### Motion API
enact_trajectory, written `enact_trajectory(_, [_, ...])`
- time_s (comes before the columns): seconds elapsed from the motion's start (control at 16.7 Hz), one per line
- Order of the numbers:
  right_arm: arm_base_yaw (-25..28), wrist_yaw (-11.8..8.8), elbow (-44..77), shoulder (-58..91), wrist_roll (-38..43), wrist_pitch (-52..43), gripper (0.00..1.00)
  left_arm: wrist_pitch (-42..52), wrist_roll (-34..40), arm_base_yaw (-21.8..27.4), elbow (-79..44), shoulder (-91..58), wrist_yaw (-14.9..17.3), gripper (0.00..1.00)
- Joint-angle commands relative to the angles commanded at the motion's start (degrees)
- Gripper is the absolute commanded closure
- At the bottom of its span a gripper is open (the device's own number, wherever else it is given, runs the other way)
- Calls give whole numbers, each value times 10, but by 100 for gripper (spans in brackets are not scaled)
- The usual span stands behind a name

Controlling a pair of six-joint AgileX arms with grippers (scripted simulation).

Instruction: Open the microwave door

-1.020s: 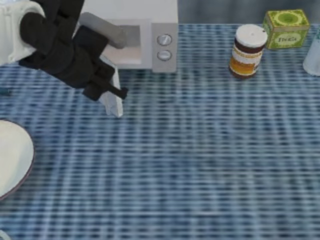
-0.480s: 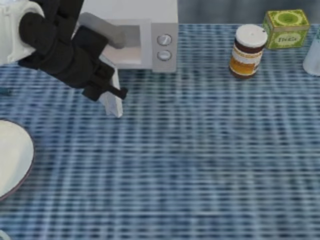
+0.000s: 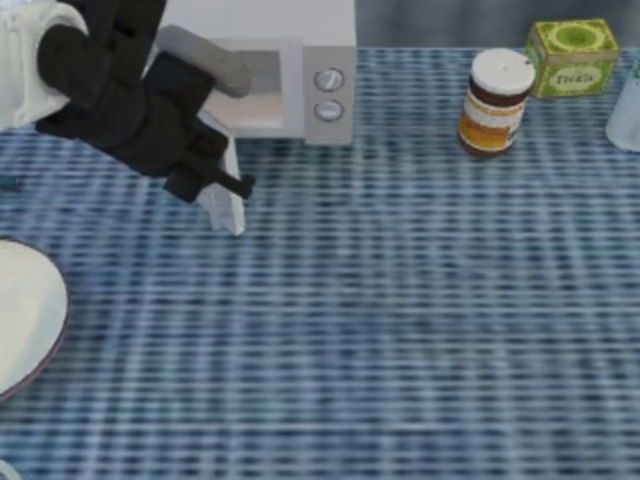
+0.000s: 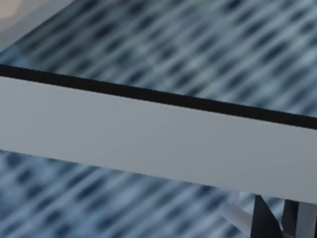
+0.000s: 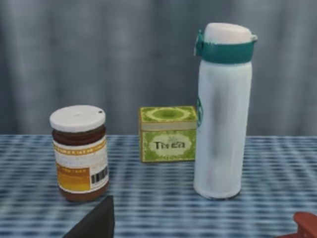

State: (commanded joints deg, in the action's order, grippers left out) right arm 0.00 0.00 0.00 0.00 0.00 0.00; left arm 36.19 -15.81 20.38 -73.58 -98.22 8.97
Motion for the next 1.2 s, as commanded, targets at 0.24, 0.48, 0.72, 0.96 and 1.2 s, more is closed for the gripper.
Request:
enact_trajectory(0.24, [0,0,0,0,0,0,0,0,0,0,0,0,0,100])
enact_trajectory(0.48, [0,0,0,0,0,0,0,0,1,2,2,-2,3,100])
enact_trajectory(0.72, [0,0,0,0,0,0,0,6,-31,-11,6,5,18,100])
enact_trajectory(0.96, [0,0,0,0,0,0,0,22,-91,-36,22,15,47,100])
enact_trajectory(1.2, [0,0,0,0,0,0,0,22,-105,-43,22,22,55,100])
